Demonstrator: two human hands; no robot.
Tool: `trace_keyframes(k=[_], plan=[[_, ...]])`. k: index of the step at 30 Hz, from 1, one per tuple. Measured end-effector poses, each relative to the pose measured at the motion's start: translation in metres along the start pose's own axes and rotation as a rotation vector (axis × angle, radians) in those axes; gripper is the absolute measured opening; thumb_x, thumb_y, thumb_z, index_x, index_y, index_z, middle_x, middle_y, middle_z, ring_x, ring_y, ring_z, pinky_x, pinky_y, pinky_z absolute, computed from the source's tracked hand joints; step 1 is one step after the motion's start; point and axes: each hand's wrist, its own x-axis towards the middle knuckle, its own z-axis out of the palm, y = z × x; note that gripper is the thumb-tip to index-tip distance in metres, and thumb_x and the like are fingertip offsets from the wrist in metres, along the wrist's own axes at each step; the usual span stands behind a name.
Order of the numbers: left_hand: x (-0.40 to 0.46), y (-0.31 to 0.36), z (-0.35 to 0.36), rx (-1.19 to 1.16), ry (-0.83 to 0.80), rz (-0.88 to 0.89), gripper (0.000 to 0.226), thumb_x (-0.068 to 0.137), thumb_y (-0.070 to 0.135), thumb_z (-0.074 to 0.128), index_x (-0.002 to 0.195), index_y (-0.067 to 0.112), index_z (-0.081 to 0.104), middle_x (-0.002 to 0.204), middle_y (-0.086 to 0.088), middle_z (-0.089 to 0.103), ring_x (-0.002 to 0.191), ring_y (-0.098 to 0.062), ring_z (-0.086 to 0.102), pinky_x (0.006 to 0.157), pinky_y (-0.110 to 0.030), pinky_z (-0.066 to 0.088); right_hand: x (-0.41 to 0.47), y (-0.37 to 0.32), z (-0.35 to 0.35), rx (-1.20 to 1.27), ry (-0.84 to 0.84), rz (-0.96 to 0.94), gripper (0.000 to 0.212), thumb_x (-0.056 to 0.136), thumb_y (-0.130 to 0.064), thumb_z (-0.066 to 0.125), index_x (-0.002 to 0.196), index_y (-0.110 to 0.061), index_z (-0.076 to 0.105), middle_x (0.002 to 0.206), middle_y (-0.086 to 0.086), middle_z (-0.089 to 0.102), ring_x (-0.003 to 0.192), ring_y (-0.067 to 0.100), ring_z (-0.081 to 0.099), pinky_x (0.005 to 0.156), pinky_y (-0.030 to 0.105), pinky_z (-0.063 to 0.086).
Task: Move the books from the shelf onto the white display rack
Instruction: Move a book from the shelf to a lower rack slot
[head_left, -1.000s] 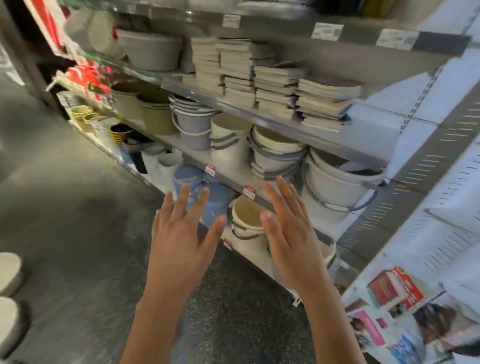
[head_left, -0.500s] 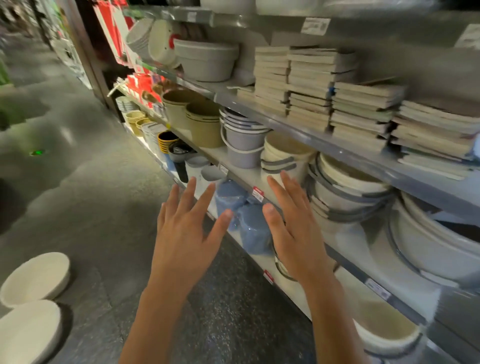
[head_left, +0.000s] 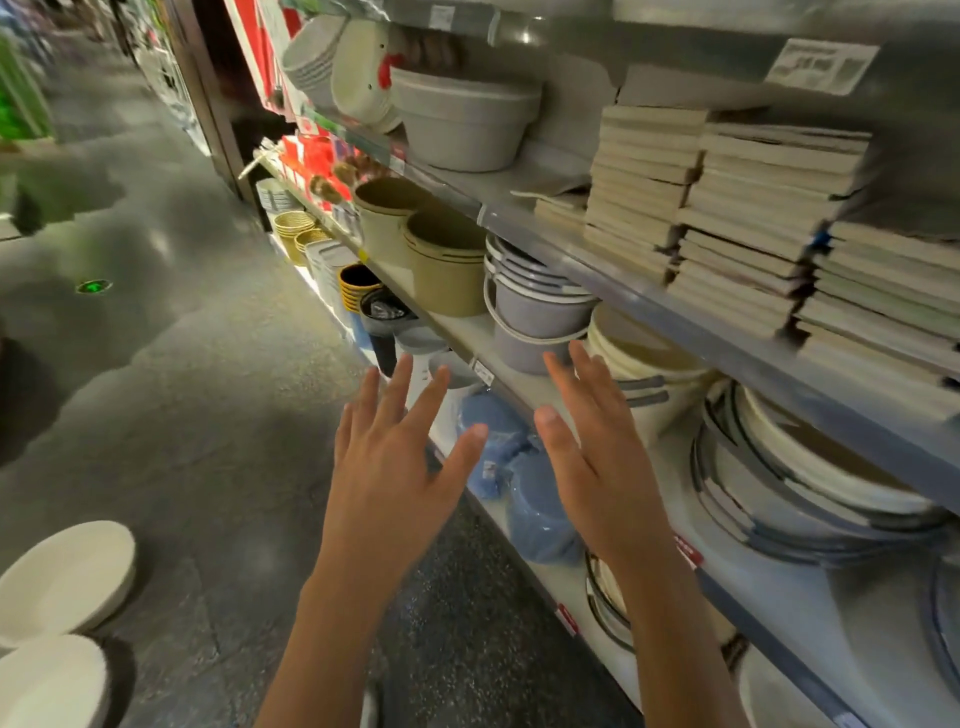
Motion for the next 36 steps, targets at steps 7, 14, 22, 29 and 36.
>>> trace_keyframes(k=[7, 14, 22, 29, 36], plan=[[0.112, -0.064, 0.017, -0.049, -0.032, 0.101, 0.080, 0.084, 0.081, 0.012, 0.153, 0.044, 0.026, 0.165, 0.010, 0.005, 0.146, -0.005, -0.013, 0.116, -0.036, -0.003, 0.091, 0.007, 0.056, -0.068, 0.088, 0.071, 0.051, 0.094, -0.061, 0.024, 0.142, -0.044, 0.022, 0.162, -0.012, 0.016, 0.150, 0.001, 0.005, 0.122, 0.026, 0.009], [0.237, -0.111, 0.005, -0.044, -0.082, 0.242, 0.083, 0.083, 0.082, 0.012, 0.153, 0.040, 0.028, 0.166, 0.006, 0.010, 0.153, -0.017, -0.004, 0.120, -0.043, 0.002, 0.196, -0.004, 0.103, -0.105, 0.189, 0.179, 0.058, 0.091, -0.068, 0.021, 0.145, -0.048, 0.019, 0.163, -0.019, 0.012, 0.149, -0.002, 0.002, 0.124, 0.036, 0.011], [0.332, -0.137, 0.039, -0.134, -0.184, 0.337, 0.083, 0.084, 0.082, 0.013, 0.154, 0.039, 0.027, 0.166, 0.006, 0.012, 0.154, -0.018, -0.001, 0.121, -0.047, 0.009, 0.265, 0.025, 0.131, -0.124, 0.288, 0.310, 0.067, 0.089, -0.069, 0.022, 0.149, -0.041, 0.028, 0.163, -0.014, 0.018, 0.150, 0.001, 0.008, 0.124, 0.040, 0.015], [0.420, -0.132, 0.085, -0.169, -0.203, 0.407, 0.095, 0.080, 0.088, -0.001, 0.154, 0.037, 0.028, 0.167, 0.001, 0.009, 0.154, -0.020, -0.001, 0.124, -0.049, 0.007, 0.334, 0.074, 0.133, -0.164, 0.359, 0.348, 0.070, 0.088, -0.070, 0.020, 0.150, -0.039, 0.028, 0.163, -0.015, 0.016, 0.148, -0.002, 0.005, 0.123, 0.031, 0.011], [0.518, -0.108, 0.127, -0.114, -0.279, 0.431, 0.087, 0.080, 0.081, 0.005, 0.156, 0.040, 0.016, 0.167, 0.006, 0.000, 0.153, -0.015, -0.007, 0.119, -0.037, 0.004, 0.418, 0.122, 0.120, -0.178, 0.458, 0.432, 0.064, 0.095, -0.068, 0.025, 0.151, -0.037, 0.027, 0.163, -0.009, 0.020, 0.151, 0.010, 0.013, 0.123, 0.038, 0.017]])
